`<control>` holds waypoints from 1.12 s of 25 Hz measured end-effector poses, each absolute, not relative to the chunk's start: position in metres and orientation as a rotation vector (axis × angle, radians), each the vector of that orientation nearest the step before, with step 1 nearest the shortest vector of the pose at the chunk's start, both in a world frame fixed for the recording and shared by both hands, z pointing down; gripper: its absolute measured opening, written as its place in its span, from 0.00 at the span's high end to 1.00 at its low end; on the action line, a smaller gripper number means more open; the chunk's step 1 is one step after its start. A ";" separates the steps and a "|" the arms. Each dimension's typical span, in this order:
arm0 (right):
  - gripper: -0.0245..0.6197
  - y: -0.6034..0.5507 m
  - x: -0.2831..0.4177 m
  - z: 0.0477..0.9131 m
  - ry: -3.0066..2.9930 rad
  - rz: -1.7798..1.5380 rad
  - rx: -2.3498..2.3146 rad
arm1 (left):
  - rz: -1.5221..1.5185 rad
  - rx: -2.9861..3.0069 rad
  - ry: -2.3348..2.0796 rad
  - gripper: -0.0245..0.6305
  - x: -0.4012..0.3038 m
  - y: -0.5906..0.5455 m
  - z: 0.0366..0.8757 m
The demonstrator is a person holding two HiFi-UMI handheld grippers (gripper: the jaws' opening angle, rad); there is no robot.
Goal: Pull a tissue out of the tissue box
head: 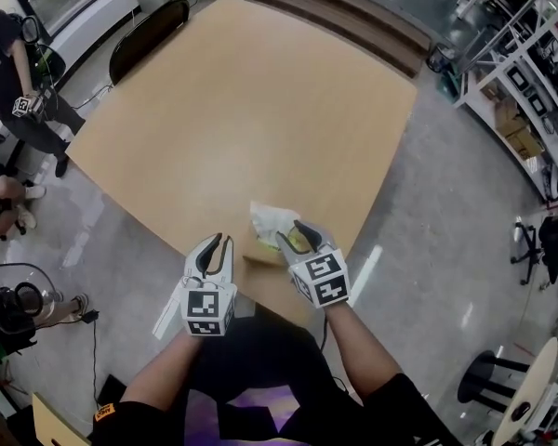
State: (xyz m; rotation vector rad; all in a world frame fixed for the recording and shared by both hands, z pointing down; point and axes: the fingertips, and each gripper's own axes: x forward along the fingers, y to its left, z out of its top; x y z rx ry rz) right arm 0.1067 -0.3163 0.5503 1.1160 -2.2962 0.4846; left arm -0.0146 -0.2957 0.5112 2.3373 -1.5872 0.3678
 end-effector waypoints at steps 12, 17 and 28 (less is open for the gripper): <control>0.70 -0.321 0.088 0.583 -2.163 0.578 1.057 | 0.423 2.368 -1.479 0.85 -0.023 -0.322 0.538; 0.78 -0.315 0.088 0.587 -2.134 0.587 1.045 | 0.469 2.355 -1.464 0.88 -0.023 -0.323 0.550; 0.96 -0.309 0.088 0.577 -2.157 0.583 1.092 | 0.448 2.347 -1.454 0.89 -0.024 -0.316 0.553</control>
